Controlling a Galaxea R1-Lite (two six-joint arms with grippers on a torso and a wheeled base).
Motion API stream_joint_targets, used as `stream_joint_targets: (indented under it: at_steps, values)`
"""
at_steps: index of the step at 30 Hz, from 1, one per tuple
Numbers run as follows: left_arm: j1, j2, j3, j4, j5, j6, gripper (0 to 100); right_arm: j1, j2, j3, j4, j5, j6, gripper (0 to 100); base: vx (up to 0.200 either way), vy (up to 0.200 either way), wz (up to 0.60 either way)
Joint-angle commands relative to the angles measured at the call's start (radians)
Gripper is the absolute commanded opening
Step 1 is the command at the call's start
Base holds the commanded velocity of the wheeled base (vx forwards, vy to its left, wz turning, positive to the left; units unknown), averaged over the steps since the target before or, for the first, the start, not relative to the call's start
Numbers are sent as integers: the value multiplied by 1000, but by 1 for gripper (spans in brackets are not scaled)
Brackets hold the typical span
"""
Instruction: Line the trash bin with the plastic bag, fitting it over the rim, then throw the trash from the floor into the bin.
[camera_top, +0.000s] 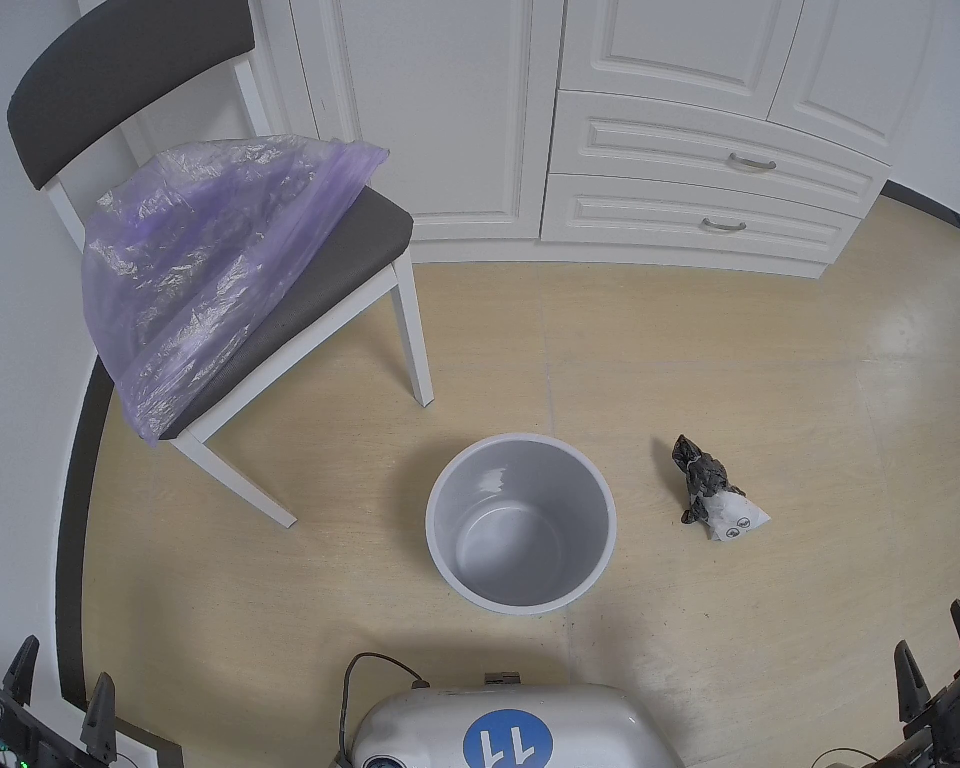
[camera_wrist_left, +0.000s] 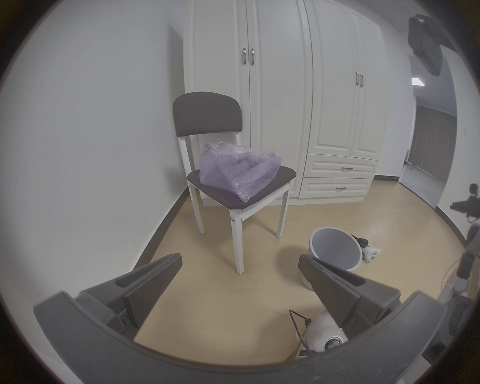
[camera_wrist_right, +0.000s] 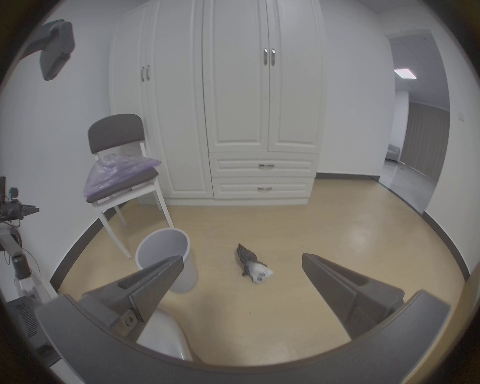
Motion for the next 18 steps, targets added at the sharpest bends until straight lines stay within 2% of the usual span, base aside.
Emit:
stream_joint_targets:
  at_steps: [1,2,5,7,9,11,14,15,18]
  values:
    - [1,-16,18,-5,-24,31,100,-8,10,-94,-95,175,-30,100,0,0,0]
    - [1,-16,18,-5,-24,31,100,-15,34,-109,-89,198,-28,100,0,0,0]
    - [1,-16,12,-19,-39,40,100,-31,122,-141,-57,203,7,100,0,0,0]
    - [-5,1,-88,-82,-104,-11,100,-32,202,-167,-51,204,64,100,0,0,0]
    - [-16,41,-179,-84,-163,-94,100,-32,269,-196,-49,204,78,100,0,0,0]
    - [-24,91,-240,-70,-179,-107,100,-37,341,-226,-59,203,81,100,0,0,0]
    - [-18,156,-265,-57,-171,-71,100,-40,432,-262,-65,198,82,100,0,0,0]
    - [-5,240,-268,-59,-154,-26,100,-40,513,-299,-65,191,85,100,0,0,0]
    - [16,366,-297,-67,-77,51,100,-40,596,-344,-95,178,104,100,0,0,0]
